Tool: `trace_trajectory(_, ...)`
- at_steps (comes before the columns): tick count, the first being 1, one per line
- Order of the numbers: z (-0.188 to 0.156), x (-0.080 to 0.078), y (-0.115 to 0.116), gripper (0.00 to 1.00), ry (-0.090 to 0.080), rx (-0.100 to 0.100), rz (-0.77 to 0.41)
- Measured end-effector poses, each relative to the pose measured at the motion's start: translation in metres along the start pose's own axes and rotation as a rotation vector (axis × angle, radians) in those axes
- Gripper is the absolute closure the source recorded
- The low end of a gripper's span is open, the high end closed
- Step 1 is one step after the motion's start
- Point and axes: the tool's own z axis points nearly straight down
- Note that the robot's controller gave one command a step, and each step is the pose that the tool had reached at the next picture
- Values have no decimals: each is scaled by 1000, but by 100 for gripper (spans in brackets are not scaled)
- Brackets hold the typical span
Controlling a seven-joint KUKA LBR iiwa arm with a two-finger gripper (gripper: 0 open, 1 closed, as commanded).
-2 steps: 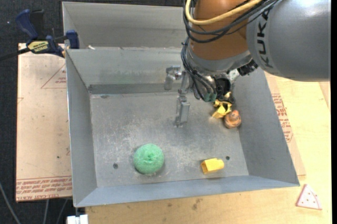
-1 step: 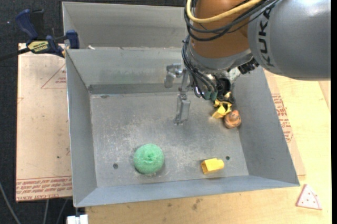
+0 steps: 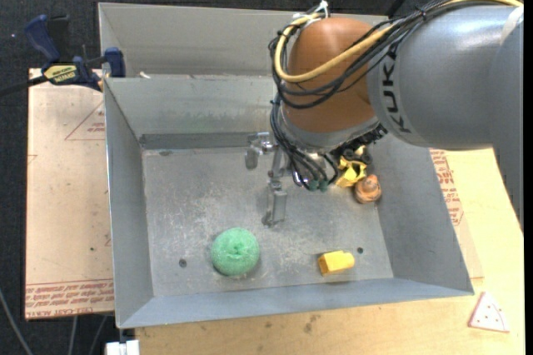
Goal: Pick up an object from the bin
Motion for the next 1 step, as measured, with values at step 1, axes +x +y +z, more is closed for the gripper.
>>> trace_trajectory(1, 24, 40, 31, 0, 8, 0, -188)
